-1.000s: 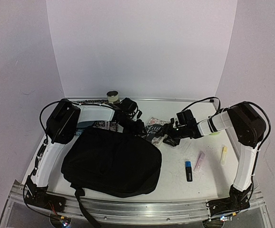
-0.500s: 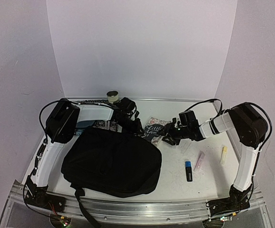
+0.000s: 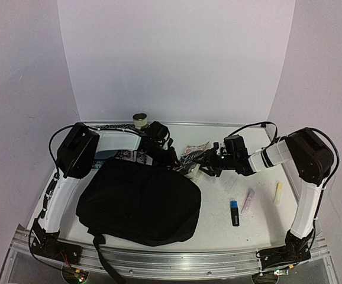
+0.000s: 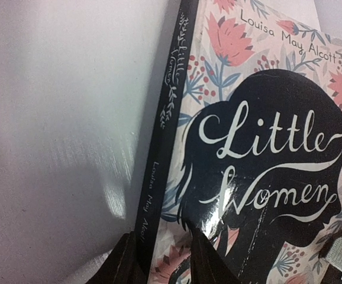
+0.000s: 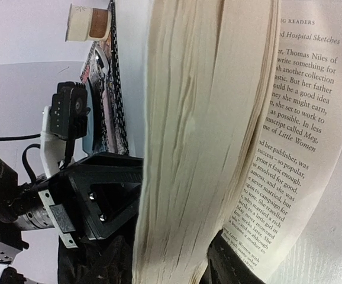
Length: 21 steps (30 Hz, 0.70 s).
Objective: Pack the student bag
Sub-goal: Pick up the book from the center of the board.
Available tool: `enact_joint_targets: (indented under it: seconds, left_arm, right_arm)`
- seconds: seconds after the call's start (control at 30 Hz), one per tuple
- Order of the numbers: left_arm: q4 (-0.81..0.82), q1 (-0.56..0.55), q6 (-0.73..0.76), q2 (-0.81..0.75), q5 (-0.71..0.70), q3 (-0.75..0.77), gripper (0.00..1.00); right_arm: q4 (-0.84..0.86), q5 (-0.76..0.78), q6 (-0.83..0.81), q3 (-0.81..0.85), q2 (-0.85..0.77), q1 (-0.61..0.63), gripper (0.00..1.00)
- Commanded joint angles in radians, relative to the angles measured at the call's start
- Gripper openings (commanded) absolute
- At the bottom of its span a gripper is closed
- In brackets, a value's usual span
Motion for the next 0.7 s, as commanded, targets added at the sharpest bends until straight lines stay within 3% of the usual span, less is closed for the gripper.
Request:
enact_joint_targets:
  seconds: [0.0, 0.17, 0.33, 0.43, 0.67]
  left_arm:
    - [0.073, -0.039, -0.014, -0.067, 0.074, -0.011, 0.32]
    - [0.074, -0.038, -0.011, -0.076, 0.053, -0.026, 0.32]
    - [0.076, -0.017, -0.012, -0.102, 0.033, -0.023, 0.4]
    - [0.08, 0.003, -0.016, -0.129, 0.03, -0.022, 0.45]
    - [0.118, 0.046, -0.039, -0.201, 0.057, -0.038, 0.61]
  right_arm:
    - [0.035, -0.016, 0.015, -0.024, 0.03, 0.026, 0.45]
    - [0.033, -0.007, -0.001, -0.057, 0.006, 0.021, 0.34]
    - [0.029, -0.016, -0.031, -0.06, -0.077, -0.006, 0.11]
    - [0.025, -0.032, -0.051, -0.057, -0.135, -0.028, 0.03]
    - [0.023, -0.099, -0.095, -0.031, -0.251, -0.064, 0.0]
